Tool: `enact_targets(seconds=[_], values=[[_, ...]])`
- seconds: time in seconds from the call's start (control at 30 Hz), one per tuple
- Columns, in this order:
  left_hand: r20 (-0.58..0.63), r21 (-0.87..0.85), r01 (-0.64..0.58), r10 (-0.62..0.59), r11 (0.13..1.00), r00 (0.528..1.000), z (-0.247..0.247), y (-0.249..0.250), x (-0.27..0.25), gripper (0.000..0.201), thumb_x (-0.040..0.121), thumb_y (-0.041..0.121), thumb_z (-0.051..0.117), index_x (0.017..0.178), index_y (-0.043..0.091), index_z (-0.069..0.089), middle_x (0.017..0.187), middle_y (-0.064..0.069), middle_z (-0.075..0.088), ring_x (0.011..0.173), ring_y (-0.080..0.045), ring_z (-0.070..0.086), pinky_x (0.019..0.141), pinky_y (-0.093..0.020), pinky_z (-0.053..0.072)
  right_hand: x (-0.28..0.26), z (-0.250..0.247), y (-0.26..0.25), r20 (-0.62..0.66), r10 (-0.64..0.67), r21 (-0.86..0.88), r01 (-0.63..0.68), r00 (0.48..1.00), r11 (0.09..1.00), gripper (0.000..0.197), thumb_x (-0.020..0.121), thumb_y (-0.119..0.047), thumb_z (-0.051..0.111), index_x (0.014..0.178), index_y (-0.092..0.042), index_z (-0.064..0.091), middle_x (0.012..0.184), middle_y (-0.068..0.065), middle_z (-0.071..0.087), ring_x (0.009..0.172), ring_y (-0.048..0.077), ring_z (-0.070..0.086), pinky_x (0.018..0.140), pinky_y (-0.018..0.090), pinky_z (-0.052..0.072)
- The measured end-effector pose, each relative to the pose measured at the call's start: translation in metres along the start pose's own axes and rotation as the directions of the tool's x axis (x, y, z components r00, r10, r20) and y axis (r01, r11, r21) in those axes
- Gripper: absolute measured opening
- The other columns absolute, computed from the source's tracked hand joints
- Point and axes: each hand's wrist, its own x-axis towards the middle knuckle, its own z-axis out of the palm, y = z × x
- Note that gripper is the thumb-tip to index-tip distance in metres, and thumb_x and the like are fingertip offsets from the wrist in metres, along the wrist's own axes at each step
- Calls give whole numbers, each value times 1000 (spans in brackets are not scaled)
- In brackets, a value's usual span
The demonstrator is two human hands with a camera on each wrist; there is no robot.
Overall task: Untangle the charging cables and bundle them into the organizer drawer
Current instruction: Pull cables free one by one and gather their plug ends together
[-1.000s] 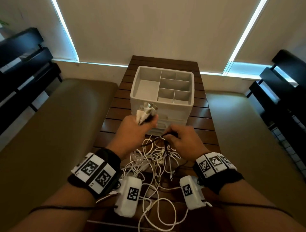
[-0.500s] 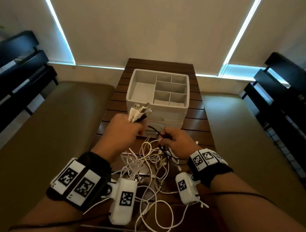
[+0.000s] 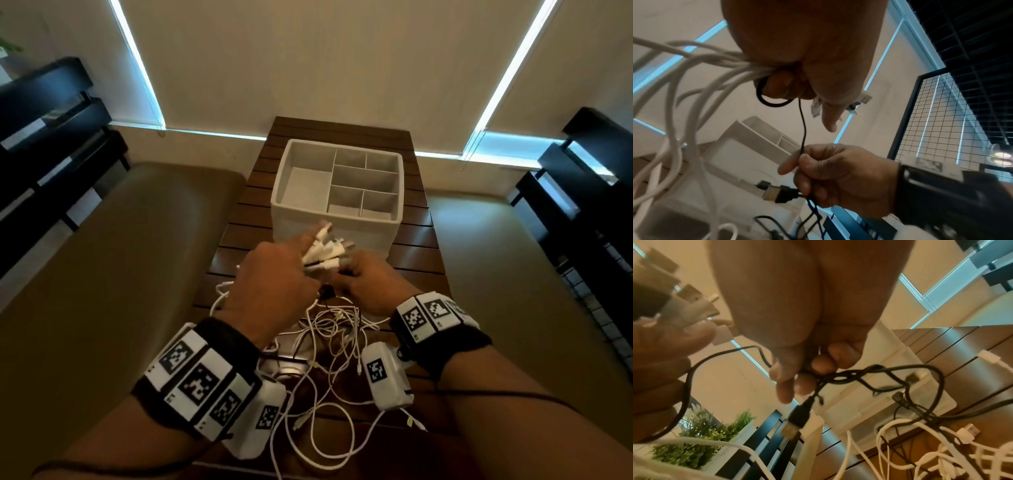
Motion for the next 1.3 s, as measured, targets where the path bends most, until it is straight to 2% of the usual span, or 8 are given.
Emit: enact_targets(seconds=[0.2,0.3,0.53,0.63,0.8,1.0,1.1,1.3], values=[[212,142,87,-116,986,970,19,-1,2,19,83,29,65,100,23,67,83,-1,67,80,-25,64,63,-29,41,-2,-9,8,138,60,-232,-27,989,972,15,88,-8,60,96,-14,71,91,5,72,80,16,64,77,34,53],[242,184,84,-128,979,962,20,-3,4,4,84,25,63,85,22,60,76,0,59,73,-24,59,61,-30,36,-9,-3,7,160,48,-157,-22,986,987,20,87,-8,63,94,-25,70,88,-3,70,78,9,63,76,25,52],[-5,-172,146,-150,974,989,-14,2,12,8,90,22,66,88,15,69,69,-1,62,59,-15,55,49,-23,37,-14,12,47,83,164,-224,-142,983,964,7,87,-13,65,92,-16,69,94,-4,69,88,10,64,82,27,51],[19,-192,205,-205,960,978,-32,-9,19,8,89,27,69,82,22,67,62,8,56,56,-4,51,42,-14,30,-21,15,60,-57,148,-88,-152,987,984,10,89,-18,64,82,-24,68,80,-9,66,75,3,61,77,27,53],[35,-163,343,-342,925,939,-31,-28,18,15,87,24,71,76,15,68,60,0,56,53,-13,51,47,-26,31,-20,0,52,-227,200,225,-149,953,963,9,90,-16,64,84,-14,70,73,4,69,63,9,61,58,19,47],[-44,-158,320,-331,934,943,-56,-25,11,11,83,18,74,75,19,66,64,-4,59,56,-15,51,48,-27,36,-21,-9,50,-249,163,35,-160,955,987,10,91,-19,61,82,-20,62,67,-3,66,57,5,59,60,26,49],[-106,-97,205,-215,974,971,-56,-5,7,14,84,13,71,81,21,60,65,7,54,55,-4,49,44,-12,35,-15,-9,31,-283,52,-65,-73,958,995,10,92,-18,60,88,-21,69,73,-5,67,71,12,63,70,31,51],[192,-313,301,-251,901,949,-11,21,5,29,76,44,78,82,16,71,72,-3,70,63,-14,66,54,-32,52,-7,-13,-17,-133,-107,21,111,985,994,28,90,-5,58,97,-28,71,88,-13,69,78,-6,62,68,9,46]])
